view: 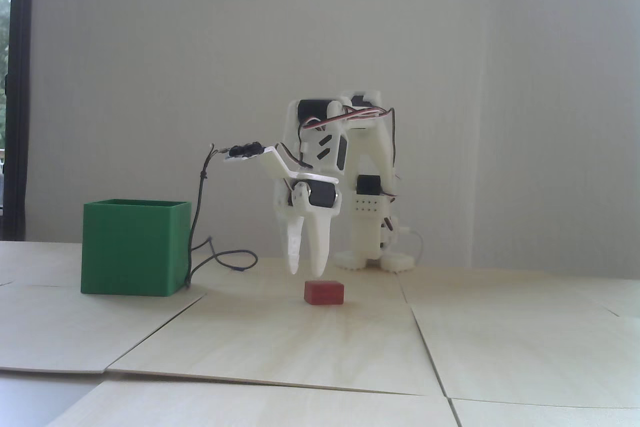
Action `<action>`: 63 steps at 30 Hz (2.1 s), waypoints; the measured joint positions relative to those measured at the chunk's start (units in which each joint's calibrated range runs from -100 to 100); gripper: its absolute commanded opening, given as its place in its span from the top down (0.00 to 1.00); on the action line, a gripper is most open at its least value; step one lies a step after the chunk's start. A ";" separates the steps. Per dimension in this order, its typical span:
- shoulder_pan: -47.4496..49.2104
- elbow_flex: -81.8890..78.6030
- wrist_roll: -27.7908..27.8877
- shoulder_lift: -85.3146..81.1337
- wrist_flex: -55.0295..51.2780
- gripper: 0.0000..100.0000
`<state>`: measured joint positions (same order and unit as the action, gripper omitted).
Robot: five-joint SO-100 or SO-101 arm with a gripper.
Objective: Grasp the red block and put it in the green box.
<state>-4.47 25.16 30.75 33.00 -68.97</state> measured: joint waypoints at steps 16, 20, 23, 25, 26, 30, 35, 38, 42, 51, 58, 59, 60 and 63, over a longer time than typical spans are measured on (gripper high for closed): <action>-0.53 0.90 0.00 1.58 0.00 0.79; -0.53 0.98 0.00 1.58 0.00 0.79; -0.53 0.98 0.00 1.58 0.00 0.79; -0.53 0.98 0.05 1.58 0.00 0.79; -0.53 0.98 0.46 1.58 0.00 0.79; -0.53 0.00 1.44 1.49 0.00 0.79; -0.53 -2.60 1.59 0.58 0.00 0.79; -0.53 -3.58 1.59 -0.17 0.00 0.79; -0.53 -3.67 1.59 -0.42 0.00 0.79; -0.53 -4.21 1.59 -1.74 0.00 0.79; -0.53 -4.21 1.59 -5.73 0.00 0.79; -0.53 -4.21 1.59 -5.81 0.00 0.79; -0.53 -4.21 1.59 -5.81 0.00 0.79; -0.53 -4.21 1.59 -5.81 0.00 0.79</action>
<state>-5.01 20.95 32.34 27.19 -68.97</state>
